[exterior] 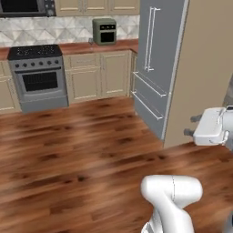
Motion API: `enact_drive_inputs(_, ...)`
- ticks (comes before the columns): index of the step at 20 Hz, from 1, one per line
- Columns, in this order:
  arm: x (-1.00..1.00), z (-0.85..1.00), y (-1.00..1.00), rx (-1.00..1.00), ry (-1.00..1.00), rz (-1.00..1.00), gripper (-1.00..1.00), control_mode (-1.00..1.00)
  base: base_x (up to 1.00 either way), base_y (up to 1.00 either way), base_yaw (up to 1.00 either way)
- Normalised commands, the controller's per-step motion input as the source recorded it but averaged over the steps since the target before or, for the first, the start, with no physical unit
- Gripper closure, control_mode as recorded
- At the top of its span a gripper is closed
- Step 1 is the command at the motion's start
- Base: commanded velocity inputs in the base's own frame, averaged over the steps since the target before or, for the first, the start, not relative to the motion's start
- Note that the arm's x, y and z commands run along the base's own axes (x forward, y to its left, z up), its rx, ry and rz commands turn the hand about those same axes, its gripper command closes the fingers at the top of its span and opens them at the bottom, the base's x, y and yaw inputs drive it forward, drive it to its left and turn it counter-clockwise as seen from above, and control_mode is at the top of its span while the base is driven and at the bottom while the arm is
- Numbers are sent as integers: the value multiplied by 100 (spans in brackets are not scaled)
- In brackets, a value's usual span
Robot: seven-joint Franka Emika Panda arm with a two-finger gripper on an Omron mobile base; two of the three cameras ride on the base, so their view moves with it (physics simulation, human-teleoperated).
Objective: Retrieve the wine glasses from the counter and place one next to each plate.
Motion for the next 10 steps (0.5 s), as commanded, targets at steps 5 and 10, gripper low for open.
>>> enact_drive_inputs(5,0,0,0,0,0,0,-100,100,100,0,1)
enact_drive_inputs(10,0,0,0,0,0,0,-100,100,100,8,0)
